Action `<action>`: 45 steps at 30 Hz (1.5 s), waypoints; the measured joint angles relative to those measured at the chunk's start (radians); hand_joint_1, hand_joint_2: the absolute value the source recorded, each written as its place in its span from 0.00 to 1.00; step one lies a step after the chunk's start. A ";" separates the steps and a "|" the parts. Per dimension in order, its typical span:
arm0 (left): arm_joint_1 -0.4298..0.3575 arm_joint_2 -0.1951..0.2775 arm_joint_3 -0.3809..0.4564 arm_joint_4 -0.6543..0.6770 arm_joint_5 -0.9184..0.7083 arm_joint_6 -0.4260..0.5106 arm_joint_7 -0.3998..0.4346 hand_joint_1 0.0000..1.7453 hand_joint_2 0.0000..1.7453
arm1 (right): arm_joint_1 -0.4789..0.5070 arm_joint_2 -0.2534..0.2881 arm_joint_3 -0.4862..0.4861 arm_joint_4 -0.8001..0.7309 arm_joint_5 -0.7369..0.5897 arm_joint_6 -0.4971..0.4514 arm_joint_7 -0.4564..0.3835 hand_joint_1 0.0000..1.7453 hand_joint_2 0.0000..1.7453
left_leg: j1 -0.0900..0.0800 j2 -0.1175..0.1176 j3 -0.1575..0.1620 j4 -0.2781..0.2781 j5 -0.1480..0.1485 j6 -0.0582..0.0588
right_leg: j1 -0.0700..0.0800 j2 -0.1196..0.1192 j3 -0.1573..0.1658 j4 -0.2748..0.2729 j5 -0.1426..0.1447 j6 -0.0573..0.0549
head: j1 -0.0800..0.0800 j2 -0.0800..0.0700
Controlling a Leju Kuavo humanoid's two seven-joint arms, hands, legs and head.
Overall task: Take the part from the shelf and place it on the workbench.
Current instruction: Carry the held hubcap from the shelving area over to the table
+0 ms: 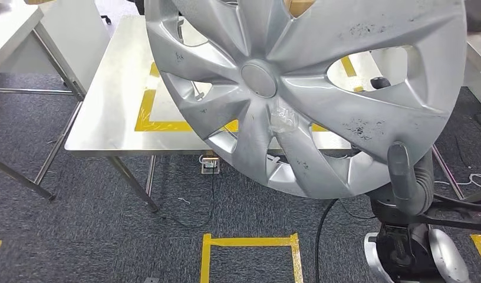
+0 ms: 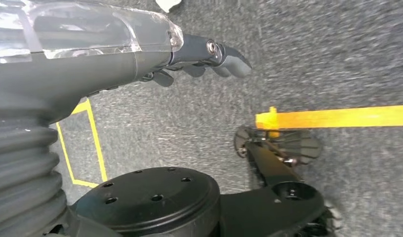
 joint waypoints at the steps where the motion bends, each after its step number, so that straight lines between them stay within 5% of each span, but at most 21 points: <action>1: -0.001 -0.001 0.000 0.000 0.000 0.000 0.000 0.00 1.00 | 0.000 0.000 -0.001 0.000 0.000 0.001 0.000 1.00 1.00 | 0.000 -0.001 0.007 -0.003 -0.007 -0.004 | 0.005 0.001 0.011 -0.040 0.025 -0.013 | 0.000 0.000; 3: -0.003 -0.004 0.000 0.000 0.000 0.000 0.000 0.00 1.00 | 0.000 0.000 -0.002 0.000 -0.001 0.002 -0.001 1.00 1.00 | 0.001 -0.001 0.020 -0.005 -0.010 -0.017 | 0.013 0.001 0.023 -0.071 0.027 -0.028 | 0.000 0.000; 6: -0.005 -0.005 0.000 0.000 0.000 -0.001 -0.001 0.00 1.00 | -0.002 0.000 -0.002 0.000 -0.002 0.002 -0.002 1.00 1.00 | 0.001 -0.002 0.024 0.016 -0.018 -0.033 | 0.009 -0.001 0.063 -0.110 0.030 -0.033 | 0.001 0.000; 8: -0.007 -0.004 0.000 0.000 0.000 0.000 -0.004 0.00 1.00 | -0.006 0.000 -0.002 0.000 -0.002 0.003 -0.002 1.00 1.00 | 0.002 -0.007 -0.021 0.093 -0.052 -0.039 | 0.007 -0.002 0.085 -0.122 0.025 -0.036 | -0.003 0.000; 11: -0.004 -0.004 0.000 0.000 0.000 0.000 -0.006 0.00 1.00 | -0.005 0.001 -0.001 0.001 -0.002 0.003 -0.002 1.00 1.00 | 0.003 -0.009 -0.129 0.213 -0.093 -0.046 | 0.007 -0.001 0.102 -0.122 0.005 -0.037 | -0.008 0.000; 13: -0.002 -0.002 0.000 0.000 0.000 0.000 -0.006 0.00 1.00 | -0.005 0.002 0.000 0.002 -0.002 0.003 -0.002 1.00 1.00 | 0.003 -0.008 -0.145 0.170 -0.038 -0.048 | 0.007 0.000 0.122 -0.118 -0.014 -0.034 | -0.009 0.000; 16: -0.001 0.000 0.000 0.000 0.000 0.000 -0.002 0.00 1.00 | -0.006 0.002 0.001 0.003 -0.002 0.004 -0.002 1.00 1.00 | 0.000 -0.006 -0.119 0.036 0.078 -0.040 | 0.006 -0.001 0.145 -0.107 -0.046 -0.020 | -0.010 0.000; 20: 0.001 0.000 0.000 0.000 0.000 0.000 0.000 0.00 1.00 | -0.006 0.003 0.002 0.005 -0.003 0.006 -0.002 1.00 1.00 | -0.002 -0.006 -0.109 0.007 0.083 -0.011 | 0.006 0.001 0.147 -0.094 -0.063 0.000 | -0.005 0.000; 22: 0.000 0.001 0.000 0.000 0.000 0.000 -0.001 0.00 1.00 | -0.008 0.003 0.002 0.005 -0.002 0.007 -0.002 1.00 1.00 | 0.004 -0.007 -0.092 0.002 0.076 -0.004 | 0.004 0.000 0.119 -0.033 -0.075 0.012 | -0.003 0.000; 26: 0.001 0.001 0.000 0.000 0.000 0.000 -0.003 0.00 1.00 | -0.006 0.005 0.004 0.006 -0.002 0.007 -0.002 1.00 1.00 | 0.007 -0.003 -0.056 -0.001 0.046 0.000 | -0.008 -0.001 -0.020 0.172 -0.144 0.032 | 0.003 0.000; 28: 0.001 0.001 0.000 0.000 0.000 0.000 -0.003 0.00 1.00 | -0.004 0.005 0.005 0.007 -0.002 0.007 -0.003 1.00 1.00 | 0.006 -0.001 -0.030 -0.002 0.027 -0.001 | -0.010 -0.001 -0.034 0.143 -0.109 0.029 | 0.004 0.000; 30: 0.000 0.000 0.000 0.000 0.000 0.000 -0.003 0.00 1.00 | -0.004 0.005 0.005 0.008 -0.002 0.007 -0.003 1.00 1.00 | 0.006 0.001 -0.004 -0.004 0.008 -0.005 | -0.007 0.000 -0.007 0.027 -0.010 0.015 | 0.004 0.000; 32: -0.001 -0.002 0.000 0.000 0.000 0.000 -0.003 0.00 1.00 | -0.005 0.005 0.005 0.008 -0.003 0.008 -0.003 1.00 1.00 | 0.006 0.004 0.007 -0.010 -0.004 -0.014 | 0.001 -0.001 0.014 -0.058 0.037 -0.002 | 0.003 0.000; 37: -0.005 -0.004 0.000 0.000 0.000 0.000 -0.004 0.00 1.00 | -0.006 0.005 0.005 0.007 -0.002 0.008 -0.003 1.00 1.00 | 0.005 0.001 0.014 0.019 -0.017 -0.041 | 0.002 -0.004 0.065 -0.115 0.029 -0.028 | 0.002 0.000; 41: -0.006 -0.003 0.000 0.000 0.000 0.000 -0.008 0.00 1.00 | -0.004 0.005 0.006 0.008 0.008 0.002 -0.002 1.00 1.00 | 0.005 -0.010 -0.120 0.207 -0.088 -0.058 | -0.002 -0.006 0.093 -0.120 0.011 -0.034 | -0.004 0.000; 42: -0.005 -0.003 0.000 0.000 0.000 0.000 -0.009 0.00 1.00 | -0.003 0.005 0.006 0.008 0.012 0.000 -0.001 1.00 1.00 | 0.007 -0.009 -0.142 0.214 -0.075 -0.066 | -0.003 -0.005 0.099 -0.118 0.003 -0.033 | -0.005 0.000; 45: -0.003 -0.002 0.000 0.000 0.000 -0.001 -0.011 0.00 1.00 | -0.001 0.005 0.006 0.008 0.017 -0.002 0.000 1.00 1.00 | 0.015 -0.002 -0.123 0.085 0.062 -0.085 | -0.010 -0.003 0.120 -0.105 -0.027 -0.024 | -0.008 0.000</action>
